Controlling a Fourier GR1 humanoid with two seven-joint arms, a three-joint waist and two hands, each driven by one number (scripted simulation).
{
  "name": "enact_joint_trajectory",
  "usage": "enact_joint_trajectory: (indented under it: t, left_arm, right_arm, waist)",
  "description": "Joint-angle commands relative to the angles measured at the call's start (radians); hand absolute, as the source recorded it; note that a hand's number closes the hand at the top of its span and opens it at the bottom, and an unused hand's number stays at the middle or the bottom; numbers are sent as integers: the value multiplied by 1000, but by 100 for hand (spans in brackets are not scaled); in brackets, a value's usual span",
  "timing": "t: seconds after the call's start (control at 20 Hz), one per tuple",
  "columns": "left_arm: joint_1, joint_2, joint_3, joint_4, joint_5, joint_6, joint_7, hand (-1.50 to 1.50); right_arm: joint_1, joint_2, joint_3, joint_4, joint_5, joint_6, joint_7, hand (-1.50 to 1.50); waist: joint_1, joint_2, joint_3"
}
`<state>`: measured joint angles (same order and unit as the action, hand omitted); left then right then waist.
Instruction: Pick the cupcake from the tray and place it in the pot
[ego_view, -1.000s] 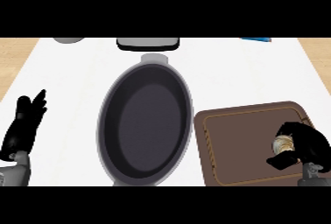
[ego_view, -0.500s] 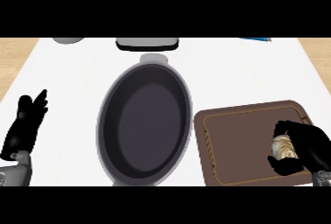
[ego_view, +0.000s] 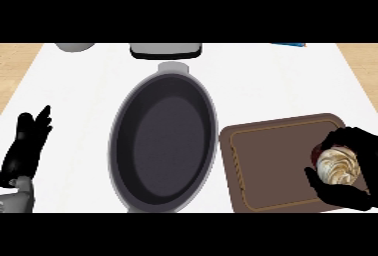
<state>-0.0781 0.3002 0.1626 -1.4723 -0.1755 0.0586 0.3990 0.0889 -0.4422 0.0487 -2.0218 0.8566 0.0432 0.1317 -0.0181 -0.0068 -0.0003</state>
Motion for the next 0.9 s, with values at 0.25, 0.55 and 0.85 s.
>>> enact_joint_trajectory:
  t: [0.25, 0.55, 0.85]
  left_arm:
    - [42, -30, -15, 5, -29, 21, -37, 0]
    - [-23, 15, 16, 15, -1, -24, -14, 0]
    - [-45, -6, -8, 48, -33, -11, -27, 0]
  right_arm:
    - [-36, 57, -21, -482, -165, 94, 124, 150]
    - [-385, 65, 78, -468, -183, 303, 418, 150]
    - [-755, 230, 248, -219, -135, 398, 669, 150]
  waist:
    - [5, 1, -1]
    - [21, 3, -3]
    - [28, 6, -2]
